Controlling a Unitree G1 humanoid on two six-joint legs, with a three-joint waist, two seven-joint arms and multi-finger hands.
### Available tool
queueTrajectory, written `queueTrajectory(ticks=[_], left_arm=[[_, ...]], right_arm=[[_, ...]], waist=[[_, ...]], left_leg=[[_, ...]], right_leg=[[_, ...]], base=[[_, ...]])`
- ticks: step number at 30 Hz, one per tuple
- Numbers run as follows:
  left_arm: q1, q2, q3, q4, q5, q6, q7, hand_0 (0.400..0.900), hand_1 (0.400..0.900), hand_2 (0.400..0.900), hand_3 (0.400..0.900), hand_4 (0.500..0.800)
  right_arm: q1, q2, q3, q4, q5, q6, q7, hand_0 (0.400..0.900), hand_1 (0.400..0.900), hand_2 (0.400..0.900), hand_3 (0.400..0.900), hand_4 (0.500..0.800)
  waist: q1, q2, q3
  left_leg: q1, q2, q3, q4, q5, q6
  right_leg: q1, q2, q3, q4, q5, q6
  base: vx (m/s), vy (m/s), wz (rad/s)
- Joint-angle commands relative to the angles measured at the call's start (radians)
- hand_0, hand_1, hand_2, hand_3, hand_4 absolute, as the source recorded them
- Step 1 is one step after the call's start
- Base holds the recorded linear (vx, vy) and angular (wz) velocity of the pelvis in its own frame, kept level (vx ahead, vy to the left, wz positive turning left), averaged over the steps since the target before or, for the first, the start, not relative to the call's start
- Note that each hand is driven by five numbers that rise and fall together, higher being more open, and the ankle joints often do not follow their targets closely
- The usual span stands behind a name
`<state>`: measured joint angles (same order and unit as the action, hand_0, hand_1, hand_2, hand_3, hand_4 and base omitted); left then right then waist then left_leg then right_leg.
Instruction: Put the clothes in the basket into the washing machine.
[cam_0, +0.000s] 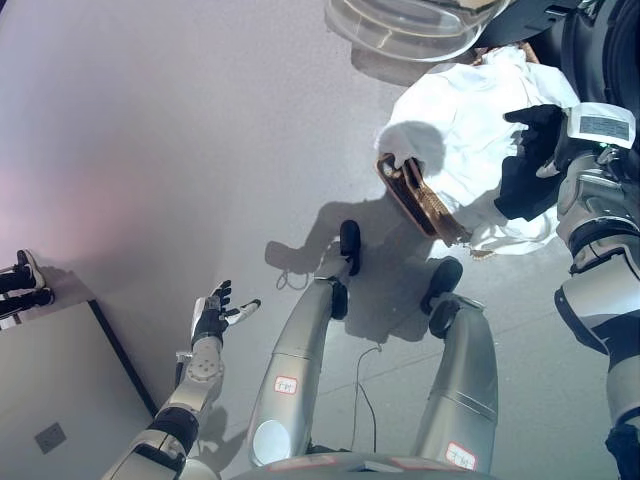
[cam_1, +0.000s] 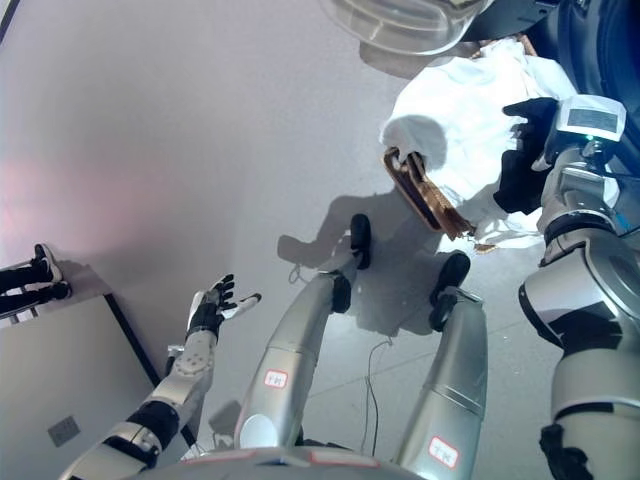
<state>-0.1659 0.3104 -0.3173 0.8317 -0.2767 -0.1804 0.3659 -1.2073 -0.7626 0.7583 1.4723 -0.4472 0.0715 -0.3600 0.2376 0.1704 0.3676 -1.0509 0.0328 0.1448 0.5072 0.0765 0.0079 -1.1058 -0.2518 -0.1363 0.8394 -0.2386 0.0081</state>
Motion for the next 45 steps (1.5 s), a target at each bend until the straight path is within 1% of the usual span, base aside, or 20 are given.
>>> queueTrajectory(ticks=[1,4,5,6,7,8,19,25,28,32,33,34,36,38,39,40,41,42,44,45], left_arm=[[0.116,0.056,0.032,-0.019,-0.042,-0.025,0.058,0.900,0.900,0.900,0.900,0.800],[0.124,0.063,0.040,-0.031,-0.044,-0.024,0.058,0.900,0.900,0.900,0.900,0.800],[0.129,0.066,0.040,-0.032,-0.046,-0.025,0.058,0.900,0.900,0.900,0.900,0.800],[0.129,0.066,0.040,-0.032,-0.046,-0.025,0.058,0.900,0.900,0.900,0.900,0.800],[0.129,0.066,0.040,-0.032,-0.046,-0.025,0.058,0.900,0.900,0.900,0.900,0.800],[0.134,0.064,0.041,-0.030,-0.047,-0.028,0.057,0.900,0.900,0.900,0.900,0.800],[0.139,0.079,0.042,-0.055,-0.049,-0.024,0.071,0.900,0.900,0.900,0.900,0.800],[0.145,0.074,0.054,-0.033,-0.061,-0.011,0.074,0.900,0.900,0.900,0.900,0.800],[0.147,0.075,0.057,-0.020,-0.065,-0.007,0.072,0.900,0.900,0.900,0.900,0.800],[0.157,0.081,0.052,-0.009,-0.067,-0.004,0.062,0.900,0.900,0.900,0.900,0.800],[0.158,0.082,0.051,-0.009,-0.067,-0.004,0.062,0.900,0.900,0.900,0.900,0.800],[0.157,0.081,0.034,0.013,-0.050,-0.004,0.057,0.900,0.900,0.900,0.900,0.800],[0.158,0.081,0.039,0.003,-0.047,-0.010,0.057,0.900,0.900,0.900,0.900,0.800],[0.161,0.085,0.033,0.001,-0.029,-0.007,0.058,0.900,0.900,0.900,0.900,0.800],[0.160,0.080,0.031,0.002,-0.023,-0.004,0.058,0.900,0.900,0.900,0.900,0.800],[0.162,0.079,0.026,0.002,-0.007,0.000,0.058,0.900,0.900,0.900,0.900,0.800],[0.168,0.081,0.027,-0.001,0.004,-0.004,0.053,0.900,0.900,0.900,0.900,0.800],[0.166,0.076,0.019,-0.004,0.018,-0.003,0.056,0.900,0.900,0.900,0.900,0.800],[0.170,0.078,0.010,-0.011,0.039,-0.004,0.047,0.900,0.900,0.900,0.900,0.800],[0.076,0.050,0.005,0.070,0.048,0.052,0.065,0.900,0.900,0.900,0.900,0.800]], right_arm=[[-0.068,-0.086,0.064,-0.010,0.036,0.016,-0.022,0.900,0.900,0.900,0.900,0.800],[-0.071,-0.084,0.066,-0.007,0.054,0.015,-0.006,0.900,0.900,0.900,0.900,0.800],[-0.077,-0.082,0.069,0.005,0.057,0.018,0.002,0.763,0.763,0.763,0.763,0.718],[-0.077,-0.082,0.069,0.005,0.057,0.018,0.002,0.643,0.643,0.643,0.643,0.646],[-0.077,-0.082,0.069,0.005,0.057,0.018,0.002,0.431,0.431,0.431,0.431,0.519],[-0.077,-0.078,0.063,0.014,0.067,0.019,-0.009,0.400,0.400,0.400,0.400,0.500],[-0.105,-0.048,0.077,0.005,0.080,0.037,-0.023,0.400,0.400,0.400,0.400,0.500],[-0.132,-0.043,0.083,-0.081,0.121,0.039,-0.031,0.400,0.400,0.400,0.400,0.500],[-0.124,-0.030,-0.001,-0.146,0.261,0.024,-0.057,0.400,0.400,0.400,0.400,0.500],[-0.083,0.023,-0.133,-0.177,0.428,-0.008,-0.103,0.400,0.400,0.400,0.400,0.500],[-0.081,0.023,-0.135,-0.178,0.428,-0.008,-0.104,0.400,0.400,0.400,0.400,0.500],[-0.038,0.049,-0.224,-0.114,0.501,-0.026,-0.122,0.400,0.400,0.400,0.400,0.500],[-0.005,0.080,-0.323,-0.162,0.646,-0.075,-0.158,0.400,0.400,0.400,0.400,0.500],[0.027,0.097,-0.393,-0.184,0.744,-0.107,-0.170,0.400,0.400,0.400,0.400,0.500],[0.048,0.117,-0.442,-0.185,0.813,-0.135,-0.182,0.400,0.400,0.400,0.400,0.500],[0.080,0.118,-0.482,-0.170,0.837,-0.148,-0.179,0.400,0.400,0.400,0.400,0.500],[0.107,0.120,-0.529,-0.180,0.909,-0.178,-0.167,0.400,0.400,0.400,0.400,0.500],[0.143,0.142,-0.616,-0.181,1.017,-0.218,-0.177,0.400,0.400,0.400,0.400,0.500],[0.195,0.138,-0.718,-0.138,1.150,-0.252,-0.150,0.400,0.400,0.400,0.400,0.500],[0.209,0.169,-0.747,-0.138,1.223,-0.288,-0.159,0.400,0.400,0.400,0.400,0.500]], waist=[[-0.014,0.050,-0.032],[-0.016,0.047,-0.027],[-0.015,0.047,-0.030],[-0.015,0.047,-0.030],[-0.015,0.047,-0.030],[-0.013,0.045,-0.034],[-0.013,0.036,-0.047],[-0.030,0.016,-0.053],[-0.048,0.008,-0.054],[-0.062,0.012,-0.050],[-0.062,0.012,-0.049],[-0.055,0.026,-0.052],[-0.063,0.035,-0.050],[-0.068,0.042,-0.051],[-0.067,0.047,-0.051],[-0.065,0.053,-0.053],[-0.056,0.066,-0.051],[-0.056,0.077,-0.053],[-0.043,0.094,-0.060],[-0.059,0.095,-0.068]], left_leg=[[-0.068,-0.011,-0.040,0.007,0.010,-0.081],[-0.083,-0.013,-0.038,0.010,0.013,-0.081],[-0.088,-0.013,-0.038,0.014,0.013,-0.082],[-0.089,-0.013,-0.038,0.014,0.013,-0.082],[-0.089,-0.013,-0.038,0.014,0.013,-0.082],[-0.094,-0.014,-0.036,0.016,0.013,-0.082],[-0.104,-0.013,-0.029,0.016,0.015,-0.082],[-0.073,0.001,-0.025,-0.013,0.021,-0.075],[-0.020,0.013,-0.024,-0.061,0.033,-0.072],[0.060,0.026,-0.023,-0.133,0.057,-0.074],[0.063,0.026,-0.024,-0.135,0.058,-0.074],[0.107,0.024,-0.027,-0.173,0.073,-0.077],[0.146,0.022,-0.020,-0.211,0.088,-0.082],[0.190,0.019,-0.013,-0.252,0.101,-0.088],[0.210,0.017,-0.012,-0.266,0.107,-0.091],[0.229,0.014,-0.014,-0.281,0.112,-0.094],[0.236,0.025,-0.006,-0.299,0.147,-0.086],[0.255,0.022,-0.008,-0.311,0.150,-0.089],[0.286,0.017,-0.013,-0.335,0.160,-0.095],[0.306,0.019,-0.010,-0.352,0.163,-0.101]], right_leg=[[0.074,0.012,0.019,0.005,0.014,0.067],[0.054,0.014,0.019,0.015,0.013,0.064],[0.045,0.015,0.021,0.022,0.012,0.063],[0.044,0.014,0.021,0.023,0.012,0.063],[0.044,0.014,0.021,0.023,0.012,0.063],[0.035,0.013,0.020,0.029,0.008,0.059],[0.014,0.016,0.030,0.029,0.013,0.052],[0.046,0.032,0.033,-0.003,0.025,0.052],[0.103,0.045,0.026,-0.054,0.034,0.054],[0.197,0.067,0.016,-0.142,0.052,0.056],[0.201,0.067,0.015,-0.145,0.053,0.056],[0.253,0.074,0.005,-0.191,0.061,0.060],[0.294,0.085,0.004,-0.235,0.075,0.063],[0.339,0.100,0.007,-0.289,0.089,0.065],[0.362,0.105,0.006,-0.314,0.096,0.067],[0.384,0.105,0.004,-0.334,0.097,0.068],[0.397,0.115,-0.010,-0.358,0.126,0.063],[0.417,0.117,-0.011,-0.373,0.129,0.065],[0.457,0.117,-0.017,-0.410,0.134,0.067],[0.474,0.124,-0.017,-0.431,0.137,0.070]], base=[[-0.01,-0.006,0.03],[-0.04,-0.003,0.04],[-0.02,-0.002,0.04],[0.00,0.000,0.00],[0.00,0.000,0.00],[0.00,0.000,0.00],[-0.02,0.010,-0.02],[0.01,-0.006,-0.12],[0.03,-0.025,-0.13],[0.03,-0.016,-0.12],[0.04,-0.035,-0.01],[0.05,-0.019,-0.02],[0.05,-0.008,-0.11],[0.04,0.000,-0.19],[0.05,-0.017,-0.09],[-0.05,-0.021,-0.10],[-0.04,-0.009,-0.08],[-0.04,0.000,-0.08],[0.05,-0.013,0.00],[0.05,-0.003,-0.08]])
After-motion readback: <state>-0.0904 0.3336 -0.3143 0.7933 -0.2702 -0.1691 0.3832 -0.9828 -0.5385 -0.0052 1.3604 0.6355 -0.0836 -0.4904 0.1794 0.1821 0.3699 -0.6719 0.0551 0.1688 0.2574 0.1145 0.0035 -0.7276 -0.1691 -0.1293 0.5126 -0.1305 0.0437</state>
